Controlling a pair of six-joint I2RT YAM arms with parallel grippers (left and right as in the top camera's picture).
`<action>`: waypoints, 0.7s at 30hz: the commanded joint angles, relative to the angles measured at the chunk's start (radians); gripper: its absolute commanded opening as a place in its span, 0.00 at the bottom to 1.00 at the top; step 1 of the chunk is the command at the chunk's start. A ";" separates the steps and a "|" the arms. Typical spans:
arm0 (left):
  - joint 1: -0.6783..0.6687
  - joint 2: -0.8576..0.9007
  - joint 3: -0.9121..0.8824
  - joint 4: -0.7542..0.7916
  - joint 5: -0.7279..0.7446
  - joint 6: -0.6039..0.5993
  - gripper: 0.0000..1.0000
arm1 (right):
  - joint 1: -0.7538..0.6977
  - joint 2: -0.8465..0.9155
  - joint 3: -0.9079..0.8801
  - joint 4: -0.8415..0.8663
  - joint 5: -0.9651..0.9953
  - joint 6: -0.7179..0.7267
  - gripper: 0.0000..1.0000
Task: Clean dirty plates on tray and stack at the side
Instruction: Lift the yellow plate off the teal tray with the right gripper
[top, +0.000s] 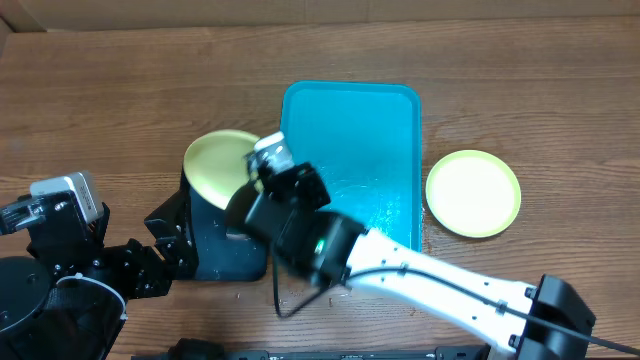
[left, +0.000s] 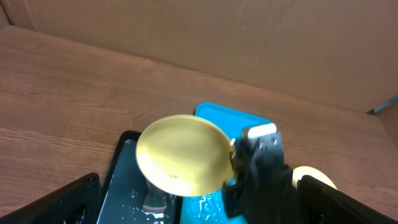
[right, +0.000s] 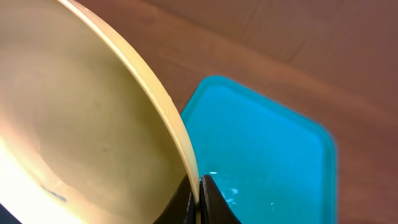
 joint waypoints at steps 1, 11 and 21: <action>0.005 0.004 0.006 0.008 -0.013 0.008 1.00 | 0.108 -0.045 0.015 0.023 0.340 -0.082 0.04; 0.005 0.004 0.006 0.012 -0.013 0.008 1.00 | 0.294 -0.045 0.015 0.044 0.706 -0.098 0.04; 0.005 0.004 0.006 0.012 -0.013 0.008 1.00 | 0.308 -0.045 0.015 0.043 0.713 -0.099 0.04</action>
